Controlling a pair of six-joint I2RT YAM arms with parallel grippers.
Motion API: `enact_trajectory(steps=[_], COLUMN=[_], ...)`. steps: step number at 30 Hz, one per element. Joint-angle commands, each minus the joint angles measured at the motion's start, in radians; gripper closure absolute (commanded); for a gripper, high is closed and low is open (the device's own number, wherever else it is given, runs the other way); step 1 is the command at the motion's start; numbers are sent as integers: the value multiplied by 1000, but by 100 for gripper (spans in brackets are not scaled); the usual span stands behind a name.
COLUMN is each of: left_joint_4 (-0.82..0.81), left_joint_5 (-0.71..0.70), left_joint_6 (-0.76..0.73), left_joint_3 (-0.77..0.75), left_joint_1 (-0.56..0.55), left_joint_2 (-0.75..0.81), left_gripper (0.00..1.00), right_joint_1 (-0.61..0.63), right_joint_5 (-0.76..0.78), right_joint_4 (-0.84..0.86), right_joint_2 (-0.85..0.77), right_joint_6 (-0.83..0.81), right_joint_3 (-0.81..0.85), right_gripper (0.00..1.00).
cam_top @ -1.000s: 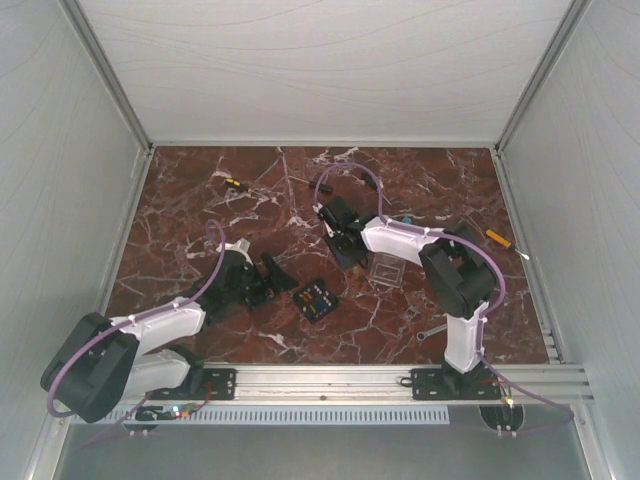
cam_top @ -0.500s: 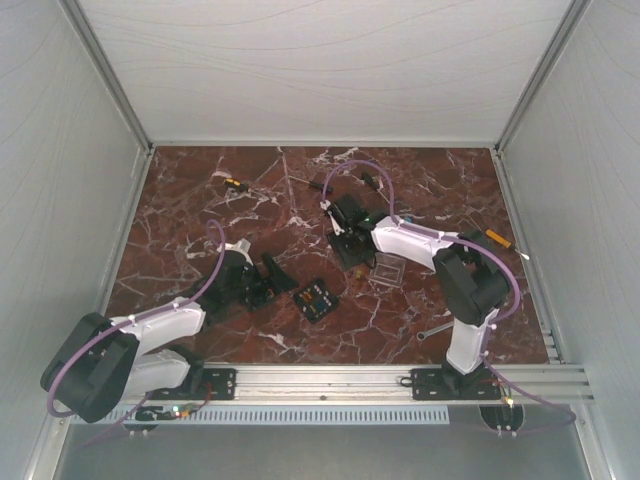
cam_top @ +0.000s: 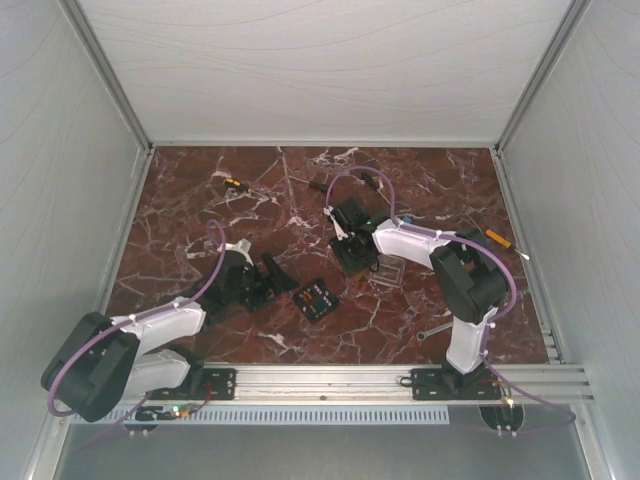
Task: Snap on the fuse box
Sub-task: Pick up the fuse from the center of the board.
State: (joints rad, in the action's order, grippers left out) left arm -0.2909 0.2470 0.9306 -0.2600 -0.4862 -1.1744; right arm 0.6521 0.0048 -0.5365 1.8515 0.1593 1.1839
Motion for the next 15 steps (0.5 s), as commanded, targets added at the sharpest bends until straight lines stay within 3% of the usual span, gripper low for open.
enact_trajectory(steps=[1,15], left_joint_4=[-34,-27], left_joint_5=[20,20], left_joint_6=[-1,4], left_joint_3=[-1,19], left_joint_1=[5,5], left_joint_2=[1,46], left_gripper=[1,1], right_joint_1=[1,98], right_joint_5=[-30,-46], right_joint_4=[5,-62], right_joint_2=[20,-32], right_joint_6=[20,16], right_joint_3=[-31,-59], right_gripper=[63,66])
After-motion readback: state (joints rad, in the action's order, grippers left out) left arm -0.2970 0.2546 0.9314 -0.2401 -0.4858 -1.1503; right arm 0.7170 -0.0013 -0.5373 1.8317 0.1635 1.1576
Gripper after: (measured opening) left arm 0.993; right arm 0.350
